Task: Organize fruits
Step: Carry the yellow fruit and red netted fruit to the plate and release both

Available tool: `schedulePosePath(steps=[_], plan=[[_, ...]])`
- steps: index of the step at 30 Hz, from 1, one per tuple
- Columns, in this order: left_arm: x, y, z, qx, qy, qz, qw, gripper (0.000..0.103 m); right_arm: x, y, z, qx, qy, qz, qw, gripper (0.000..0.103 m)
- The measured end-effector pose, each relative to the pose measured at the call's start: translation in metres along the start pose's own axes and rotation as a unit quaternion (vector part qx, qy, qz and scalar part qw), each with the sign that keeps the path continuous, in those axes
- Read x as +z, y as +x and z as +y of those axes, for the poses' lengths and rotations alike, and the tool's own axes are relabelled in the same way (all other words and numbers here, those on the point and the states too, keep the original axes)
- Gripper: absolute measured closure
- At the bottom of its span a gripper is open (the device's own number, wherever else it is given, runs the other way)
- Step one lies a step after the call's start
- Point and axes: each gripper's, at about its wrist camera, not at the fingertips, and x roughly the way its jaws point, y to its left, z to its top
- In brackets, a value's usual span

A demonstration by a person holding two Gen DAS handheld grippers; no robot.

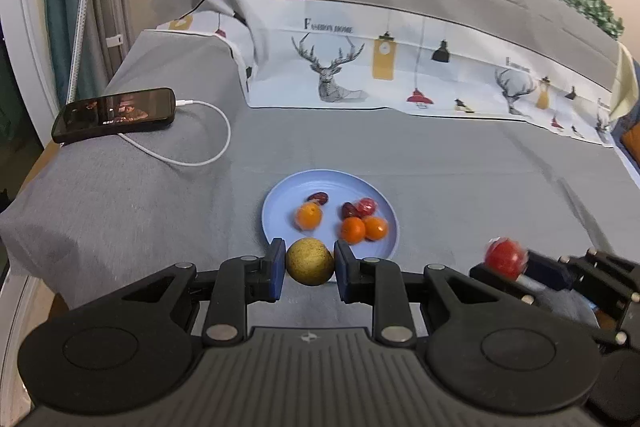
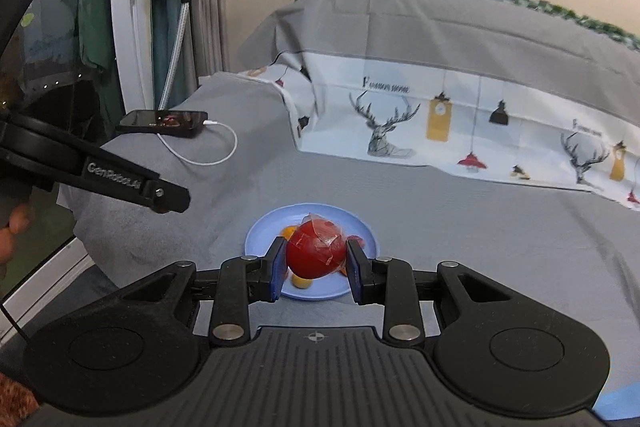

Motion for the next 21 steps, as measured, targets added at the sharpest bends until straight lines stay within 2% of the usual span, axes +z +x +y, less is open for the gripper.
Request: schedulePosePath(steps=[11, 21], plan=[[0.041, 0.088, 0.002, 0.018, 0.010, 0.054, 0.9983, 0.075, 0.015, 0.098, -0.007, 0.011, 0.022, 0.053, 0.998, 0.070], [0.062, 0.177, 0.001, 0.033, 0.014, 0.091, 0.9952, 0.075, 0.022, 0.175, -0.025, -0.001, 0.019, 0.072, 0.997, 0.070]])
